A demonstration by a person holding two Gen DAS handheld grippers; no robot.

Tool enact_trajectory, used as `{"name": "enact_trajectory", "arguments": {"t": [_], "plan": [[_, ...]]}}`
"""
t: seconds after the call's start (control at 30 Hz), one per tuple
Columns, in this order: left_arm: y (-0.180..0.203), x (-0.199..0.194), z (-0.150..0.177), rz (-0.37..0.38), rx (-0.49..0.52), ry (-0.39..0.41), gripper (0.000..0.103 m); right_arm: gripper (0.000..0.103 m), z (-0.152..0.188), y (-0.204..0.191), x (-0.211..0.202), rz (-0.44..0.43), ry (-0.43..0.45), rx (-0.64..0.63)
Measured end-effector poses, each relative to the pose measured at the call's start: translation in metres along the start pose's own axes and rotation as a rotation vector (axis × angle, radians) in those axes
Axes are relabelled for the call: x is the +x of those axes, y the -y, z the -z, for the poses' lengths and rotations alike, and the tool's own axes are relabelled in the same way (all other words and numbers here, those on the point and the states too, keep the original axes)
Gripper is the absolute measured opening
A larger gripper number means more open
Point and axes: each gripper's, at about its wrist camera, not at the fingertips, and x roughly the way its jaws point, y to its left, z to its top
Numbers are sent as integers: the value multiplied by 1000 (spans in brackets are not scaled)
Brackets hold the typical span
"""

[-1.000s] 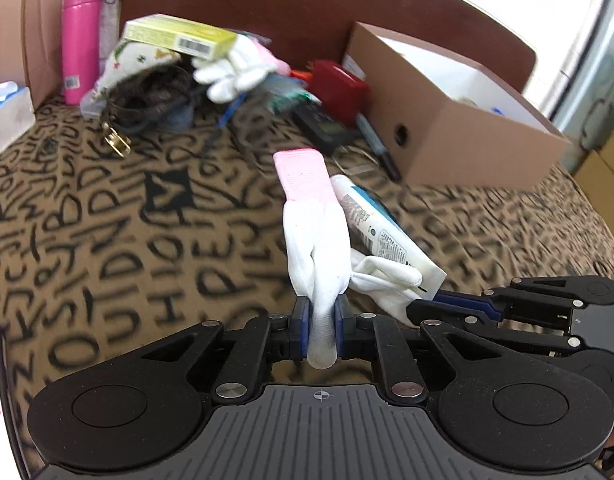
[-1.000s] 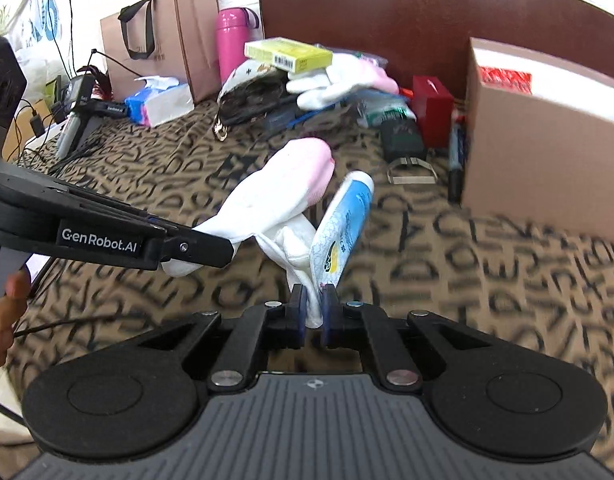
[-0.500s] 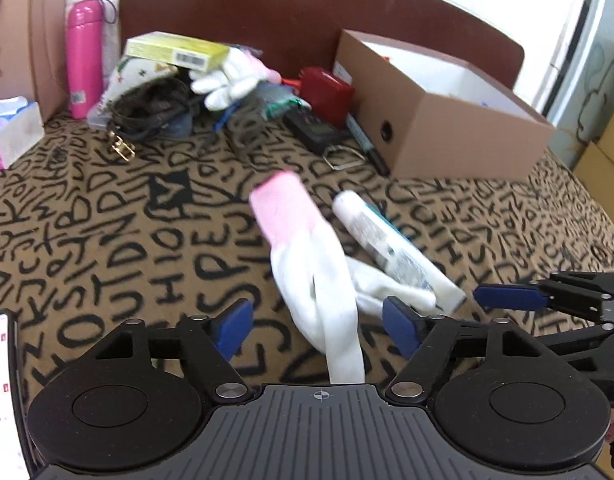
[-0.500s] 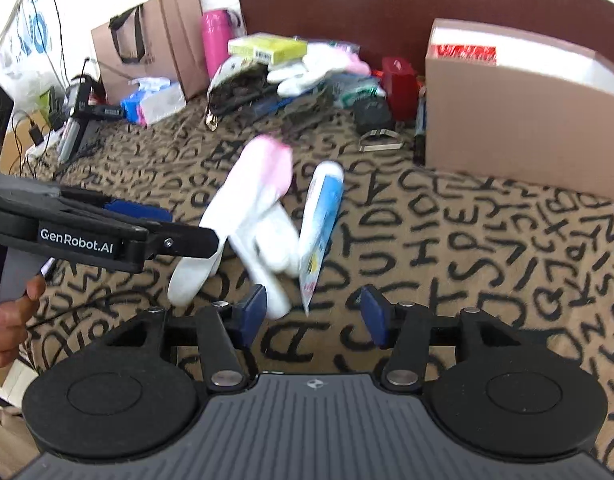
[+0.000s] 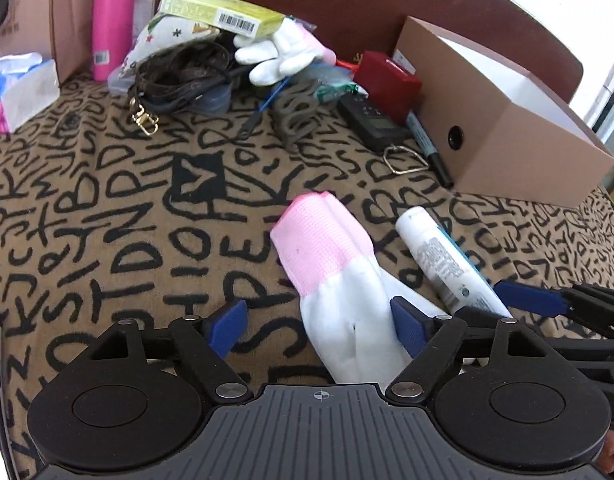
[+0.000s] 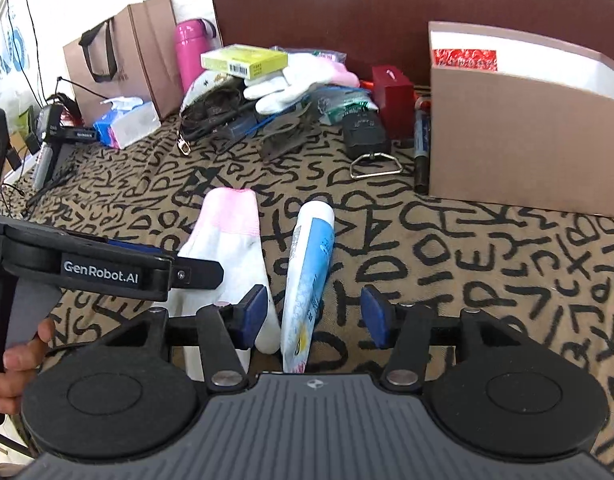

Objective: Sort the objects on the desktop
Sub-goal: 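Lift the glove with the left gripper while the right carries the tube toward the box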

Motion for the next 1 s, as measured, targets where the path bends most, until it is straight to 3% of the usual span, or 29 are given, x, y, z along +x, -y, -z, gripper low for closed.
{"name": "enact_trajectory", "arguments": {"t": [0.23,0.27,0.37,0.47,0.53,0.57,0.63,0.67,0.73,0.77,0.8,0.83,0.87,0.9,1.0], "plan": [[13,14,-12,29,10,-2,86,55,-2,0,13,15,-16,-6],[15,15,-13,37,15,-4,82,51,-2,0,14,22,-19,-10],[23,18,-14,33,48,-9,55,46,-1,1,15,33,-26,-19],[25,18,-14,34,58,-13,56,46,-2,1,16,33,-23,-21],[26,18,-13,35,61,-14,65,46,-4,0,18,36,-21,-20],[26,18,-13,35,61,-11,64,46,-4,-1,20,38,-20,-21],[29,17,-11,25,83,-10,43,41,-4,-2,22,44,-19,-28],[29,17,-11,27,89,-15,34,32,-4,-2,22,39,-19,-30],[29,17,-12,27,81,-21,34,23,-3,-2,22,26,-21,-24],[29,18,-12,23,81,-23,44,23,-3,-1,22,26,-19,-22],[31,18,-12,22,83,-23,44,22,-3,-1,22,25,-17,-18],[32,19,-12,16,93,-23,41,22,-3,-1,22,23,-16,-10],[35,19,-12,8,106,-20,16,22,-3,0,21,22,-15,-4],[36,18,-12,20,110,-22,8,22,-3,0,20,20,-12,2],[40,10,-15,58,93,-9,8,21,-2,2,12,11,5,18]]}}
